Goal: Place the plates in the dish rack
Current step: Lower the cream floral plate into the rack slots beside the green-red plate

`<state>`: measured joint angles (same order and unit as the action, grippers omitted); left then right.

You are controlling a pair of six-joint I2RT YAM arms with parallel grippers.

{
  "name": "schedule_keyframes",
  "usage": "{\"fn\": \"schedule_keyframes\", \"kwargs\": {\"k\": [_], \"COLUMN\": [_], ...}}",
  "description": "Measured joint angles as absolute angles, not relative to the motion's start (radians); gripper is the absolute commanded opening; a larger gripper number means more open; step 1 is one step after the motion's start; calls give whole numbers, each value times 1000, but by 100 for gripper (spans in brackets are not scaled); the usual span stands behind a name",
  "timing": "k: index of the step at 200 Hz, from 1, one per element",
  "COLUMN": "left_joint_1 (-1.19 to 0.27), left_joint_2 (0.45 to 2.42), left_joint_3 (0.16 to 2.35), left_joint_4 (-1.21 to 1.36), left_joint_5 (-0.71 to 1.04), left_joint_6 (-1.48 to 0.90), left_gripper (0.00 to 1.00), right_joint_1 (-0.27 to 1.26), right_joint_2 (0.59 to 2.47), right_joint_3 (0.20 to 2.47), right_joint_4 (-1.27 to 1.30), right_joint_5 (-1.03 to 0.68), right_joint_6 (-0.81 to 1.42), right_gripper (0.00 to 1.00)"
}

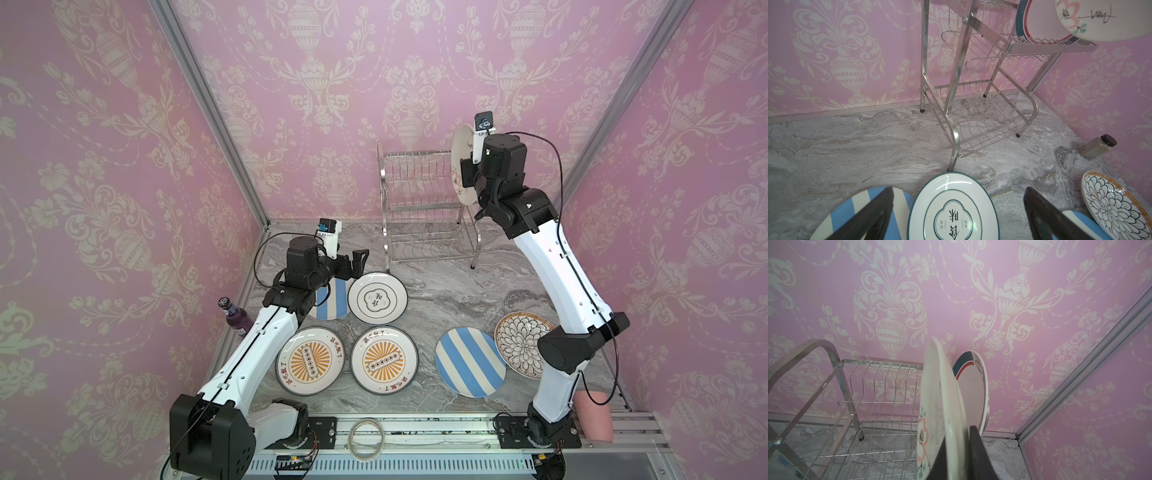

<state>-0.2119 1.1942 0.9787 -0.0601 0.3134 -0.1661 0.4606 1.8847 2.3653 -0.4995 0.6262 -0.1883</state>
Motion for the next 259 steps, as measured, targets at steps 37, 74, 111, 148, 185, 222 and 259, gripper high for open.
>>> {"fn": "schedule_keyframes", "kwargs": {"k": [37, 74, 111, 148, 185, 222, 259], "left_joint_1": [-208, -192, -185, -178, -177, -171, -171], "left_joint_2": [1224, 1257, 1259, 1260, 1277, 1279, 1279], "left_joint_3": [979, 979, 979, 979, 979, 979, 979], "left_joint_4": [-49, -48, -44, -42, -39, -36, -29], "left_joint_5": [336, 353, 362, 366, 381, 389, 397], "left_joint_6": [-166, -168, -173, -173, -174, -174, -177], "left_gripper": [99, 99, 99, 99, 99, 99, 99], "right_joint_1": [421, 398, 389, 384, 379, 373, 368], "right_joint_2": [1953, 2014, 2026, 2083, 2105, 2105, 2105], "right_joint_3": [2377, 2421, 2421, 2512, 2565, 2568, 2556], "right_joint_4": [-440, -405, -386, -371, -370, -354, -356], "right_joint_5": [617, 590, 573, 573, 576, 577, 589], "right_joint_6": [-208, -211, -212, -241, -273, -289, -289], "right_gripper": [0, 0, 0, 0, 0, 0, 0]}}
